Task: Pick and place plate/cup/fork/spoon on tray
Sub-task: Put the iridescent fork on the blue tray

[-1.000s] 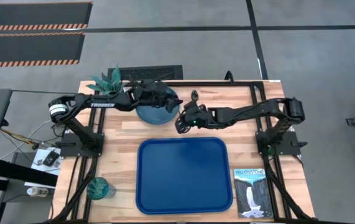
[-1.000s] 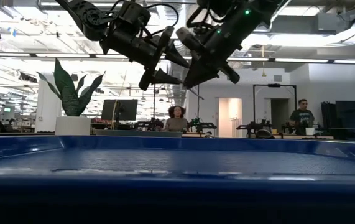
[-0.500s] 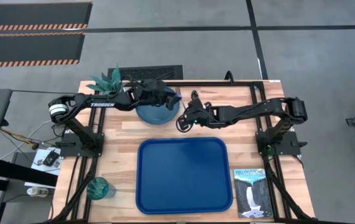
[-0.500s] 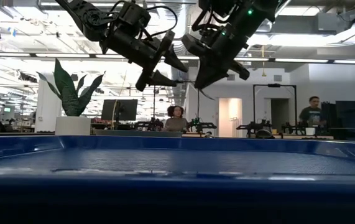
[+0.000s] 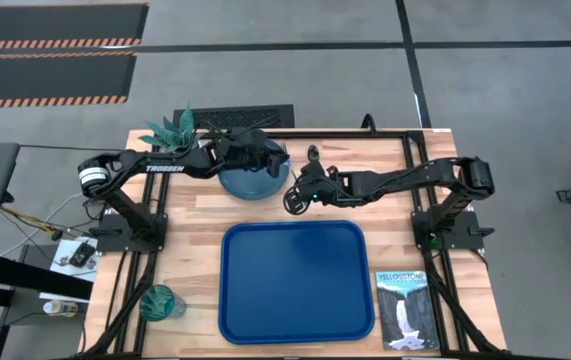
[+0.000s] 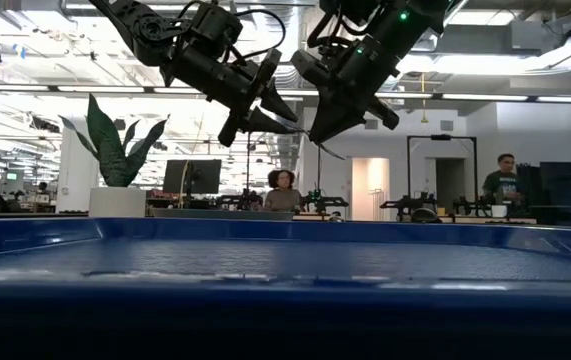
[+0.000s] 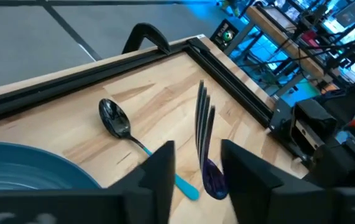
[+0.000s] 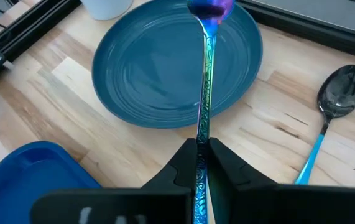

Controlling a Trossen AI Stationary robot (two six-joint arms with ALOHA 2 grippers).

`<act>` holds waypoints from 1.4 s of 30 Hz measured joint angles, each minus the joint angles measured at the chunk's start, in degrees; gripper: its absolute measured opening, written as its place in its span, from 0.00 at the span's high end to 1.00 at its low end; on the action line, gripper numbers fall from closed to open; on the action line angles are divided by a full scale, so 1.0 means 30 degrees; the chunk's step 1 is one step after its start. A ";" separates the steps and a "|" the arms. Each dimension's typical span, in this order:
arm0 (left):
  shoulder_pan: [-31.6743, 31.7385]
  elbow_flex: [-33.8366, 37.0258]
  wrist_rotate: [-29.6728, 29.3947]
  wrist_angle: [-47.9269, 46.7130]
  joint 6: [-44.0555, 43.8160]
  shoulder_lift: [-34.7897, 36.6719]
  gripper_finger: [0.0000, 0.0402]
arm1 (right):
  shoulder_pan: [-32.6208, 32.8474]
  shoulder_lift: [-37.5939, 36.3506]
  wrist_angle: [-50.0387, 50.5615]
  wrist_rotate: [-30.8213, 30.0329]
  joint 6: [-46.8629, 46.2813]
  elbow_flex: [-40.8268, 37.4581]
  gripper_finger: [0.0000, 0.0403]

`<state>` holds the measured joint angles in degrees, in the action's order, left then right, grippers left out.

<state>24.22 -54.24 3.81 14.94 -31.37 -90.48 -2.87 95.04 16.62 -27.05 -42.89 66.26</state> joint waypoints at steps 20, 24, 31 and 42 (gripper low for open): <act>0.0462 -0.0015 0.4748 -0.3378 0.3751 0.2318 1.00 | 0.0103 -0.5070 0.3672 0.4419 0.4320 0.0000 0.57; -0.0920 0.0065 0.6370 -0.5517 0.3745 0.3516 1.00 | 0.0873 -0.7844 0.5570 0.4418 0.4183 0.0000 0.50; -0.6498 0.3668 0.5563 -0.0959 -0.1984 0.5732 1.00 | 0.3279 -1.1701 0.5734 0.2752 0.4175 0.0000 0.47; -1.0954 0.9267 0.0867 0.1465 -0.6412 0.5872 1.00 | 0.6880 -1.2505 0.6907 -0.1958 0.4262 -0.0007 0.49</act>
<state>-8.64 -26.44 6.41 19.33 -50.60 -72.86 17.77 57.53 37.34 -32.92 -30.11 66.24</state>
